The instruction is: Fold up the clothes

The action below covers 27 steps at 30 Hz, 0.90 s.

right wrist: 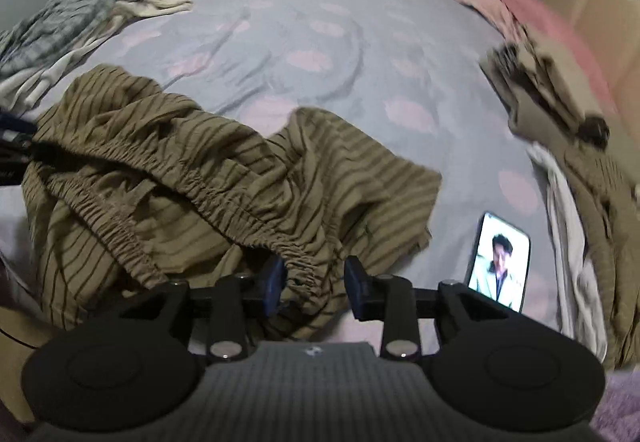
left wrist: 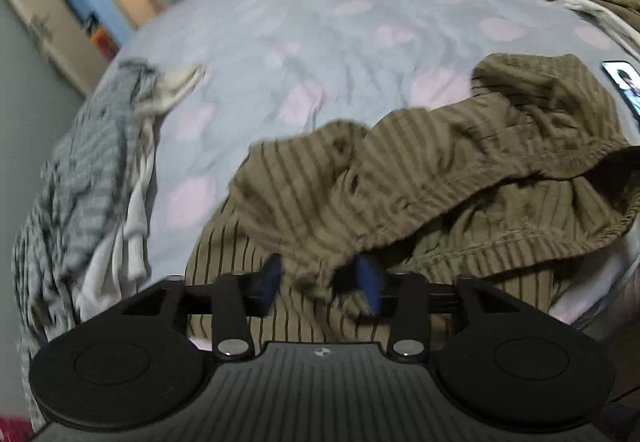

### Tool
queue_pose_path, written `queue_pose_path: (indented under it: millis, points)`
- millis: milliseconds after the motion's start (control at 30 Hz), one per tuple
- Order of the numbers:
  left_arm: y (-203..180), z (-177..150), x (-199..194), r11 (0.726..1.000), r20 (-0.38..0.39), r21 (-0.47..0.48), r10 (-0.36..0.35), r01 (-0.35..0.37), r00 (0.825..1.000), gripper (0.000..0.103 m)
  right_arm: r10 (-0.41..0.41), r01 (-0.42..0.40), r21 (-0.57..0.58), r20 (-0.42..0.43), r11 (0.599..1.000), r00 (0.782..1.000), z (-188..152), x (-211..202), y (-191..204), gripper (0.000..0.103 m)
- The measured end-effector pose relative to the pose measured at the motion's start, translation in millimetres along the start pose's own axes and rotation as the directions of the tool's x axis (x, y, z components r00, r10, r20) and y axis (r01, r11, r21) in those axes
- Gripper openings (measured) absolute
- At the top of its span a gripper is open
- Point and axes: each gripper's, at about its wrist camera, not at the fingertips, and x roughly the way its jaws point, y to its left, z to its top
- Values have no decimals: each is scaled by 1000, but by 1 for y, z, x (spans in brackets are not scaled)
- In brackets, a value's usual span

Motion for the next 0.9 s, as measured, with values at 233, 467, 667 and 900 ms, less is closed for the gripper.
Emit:
queue_pose_path:
  millis: [233,467,667,900]
  points:
    - [-15,2,18,986,7,136,93,-93,996,39,-39,38,-96,-12,995,999,1,17,13,34]
    - [1,-4,28,988,-70,83,133,-127,989,6,-70,70,-12,6,997,998,1,11,1,3]
    - [12,-6,-5,998,60,58,3,-6,998,22,-73,72,62,11,995,997,2,6,-10,3]
    - [-14,-16,-11,971,95,240,-15,-8,995,42,-24,23,41,25,999,999,0,3,-4,33]
